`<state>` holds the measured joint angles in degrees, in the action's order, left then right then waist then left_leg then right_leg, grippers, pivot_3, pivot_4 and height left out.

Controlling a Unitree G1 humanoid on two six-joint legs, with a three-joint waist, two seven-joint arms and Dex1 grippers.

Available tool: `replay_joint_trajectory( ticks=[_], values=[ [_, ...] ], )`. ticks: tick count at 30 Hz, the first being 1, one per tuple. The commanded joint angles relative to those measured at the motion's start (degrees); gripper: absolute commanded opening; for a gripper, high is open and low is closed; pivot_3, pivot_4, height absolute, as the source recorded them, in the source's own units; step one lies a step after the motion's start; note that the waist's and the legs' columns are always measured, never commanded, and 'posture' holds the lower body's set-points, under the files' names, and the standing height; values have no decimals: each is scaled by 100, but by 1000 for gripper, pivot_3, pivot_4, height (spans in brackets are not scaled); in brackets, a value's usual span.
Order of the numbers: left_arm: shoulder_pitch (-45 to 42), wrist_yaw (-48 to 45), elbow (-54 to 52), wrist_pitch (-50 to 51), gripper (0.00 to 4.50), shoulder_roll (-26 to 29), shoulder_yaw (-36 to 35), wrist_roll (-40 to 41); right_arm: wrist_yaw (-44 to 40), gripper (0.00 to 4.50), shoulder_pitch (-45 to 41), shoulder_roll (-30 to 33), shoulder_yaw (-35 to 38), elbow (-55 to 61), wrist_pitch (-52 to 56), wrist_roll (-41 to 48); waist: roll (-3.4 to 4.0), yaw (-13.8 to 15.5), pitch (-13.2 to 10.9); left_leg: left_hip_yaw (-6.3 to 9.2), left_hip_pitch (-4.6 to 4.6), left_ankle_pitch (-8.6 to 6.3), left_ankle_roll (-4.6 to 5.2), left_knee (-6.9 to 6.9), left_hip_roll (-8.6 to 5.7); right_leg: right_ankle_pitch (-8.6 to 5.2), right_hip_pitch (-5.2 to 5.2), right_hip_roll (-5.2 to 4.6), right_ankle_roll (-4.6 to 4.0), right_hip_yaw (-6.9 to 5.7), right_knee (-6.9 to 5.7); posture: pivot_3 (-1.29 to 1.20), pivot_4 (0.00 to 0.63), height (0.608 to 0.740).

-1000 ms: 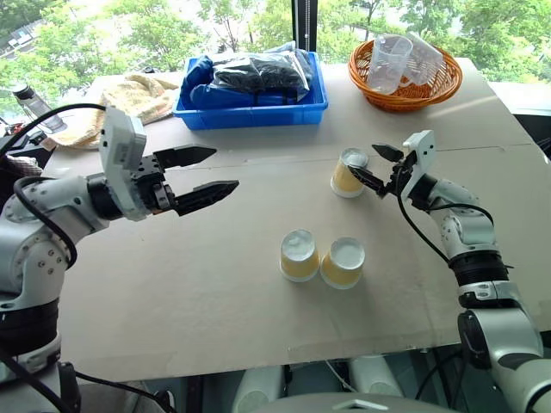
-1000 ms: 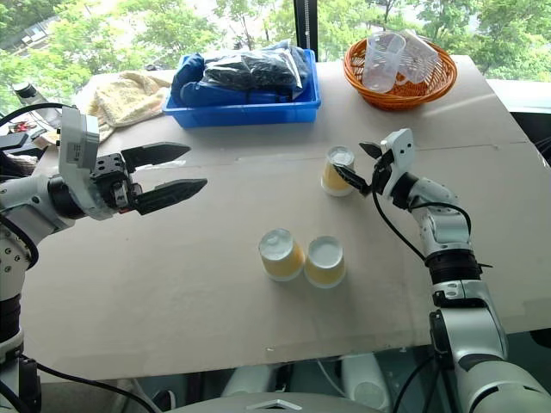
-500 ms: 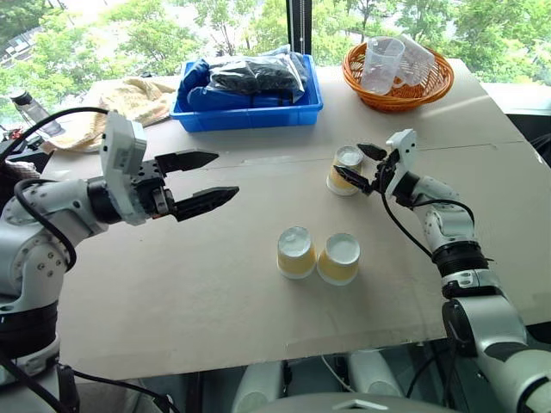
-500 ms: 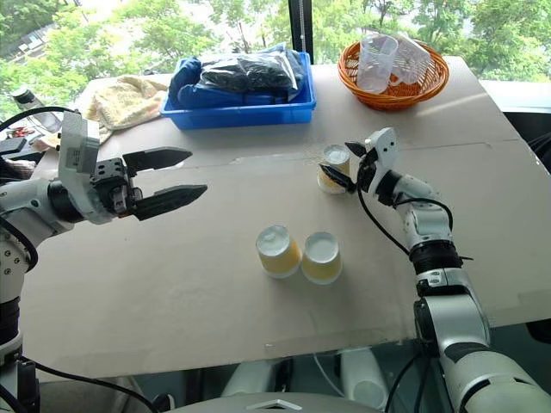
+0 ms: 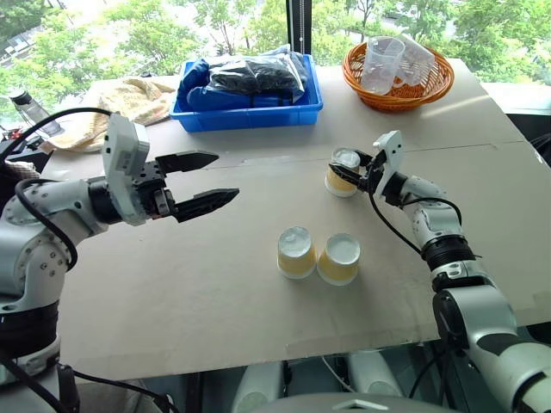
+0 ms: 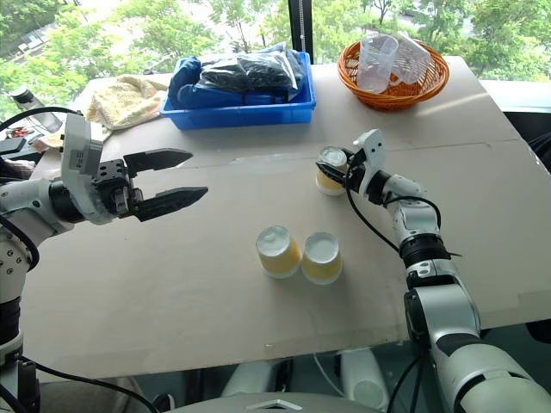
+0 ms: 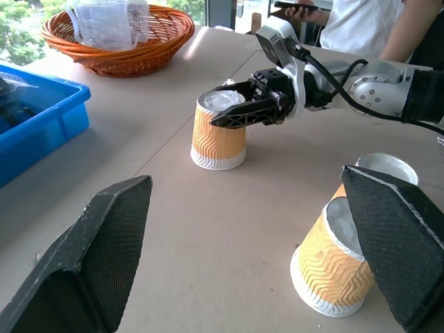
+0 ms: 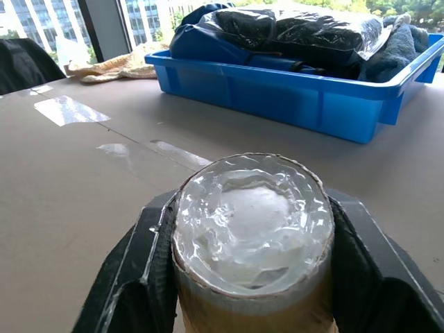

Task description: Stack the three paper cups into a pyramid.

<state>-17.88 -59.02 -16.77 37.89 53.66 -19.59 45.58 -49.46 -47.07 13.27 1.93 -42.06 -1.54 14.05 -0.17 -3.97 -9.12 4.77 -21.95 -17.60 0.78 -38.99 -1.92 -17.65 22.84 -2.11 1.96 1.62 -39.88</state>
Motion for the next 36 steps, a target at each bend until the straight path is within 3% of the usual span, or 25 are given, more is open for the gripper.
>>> replay_joint_trajectory(
  ticks=[1,4,12,16,22,35,36],
  values=[
    [-119,-53,-83,-100,4500,68,-37,-14,-127,1976,-49,77,0,462,-7,41,0,-1,0,0,0,0,0,0,0,0,0,0,0,0,0,0,150,740],
    [-72,-100,-140,-95,4500,78,-43,1,-265,1976,128,201,28,1253,354,242,1,3,-1,1,-2,0,0,0,0,0,1,0,0,-1,0,0,150,740],
    [22,-810,-390,-76,4500,70,11,336,-922,1976,1057,1082,-309,5143,3145,1945,1,35,0,6,-9,0,1,1,1,0,5,-2,0,-3,3,0,150,740],
    [-45,-1190,-484,-7,4500,121,100,562,-814,1976,1402,1419,-424,6199,3962,2475,0,60,0,9,-9,-1,1,2,1,0,5,-3,0,-3,3,0,150,740],
    [-448,-1577,-377,198,4500,123,405,888,-620,1976,1729,1559,-684,6796,4380,2670,-1,143,0,9,-8,-1,1,0,1,0,4,-3,0,-5,3,0,150,740],
    [-785,-2114,-104,95,4500,221,877,592,-416,1976,1696,1797,-632,6878,4788,3118,-1,160,0,9,-7,-1,2,-2,-1,0,0,-2,0,-7,4,0,150,740],
    [-785,-2124,-104,97,4500,221,879,590,-398,2959,1695,1786,-626,6879,4777,3136,-1,161,0,9,-7,-1,2,-2,-1,0,0,-2,0,-7,4,0,150,740]
  ],
)
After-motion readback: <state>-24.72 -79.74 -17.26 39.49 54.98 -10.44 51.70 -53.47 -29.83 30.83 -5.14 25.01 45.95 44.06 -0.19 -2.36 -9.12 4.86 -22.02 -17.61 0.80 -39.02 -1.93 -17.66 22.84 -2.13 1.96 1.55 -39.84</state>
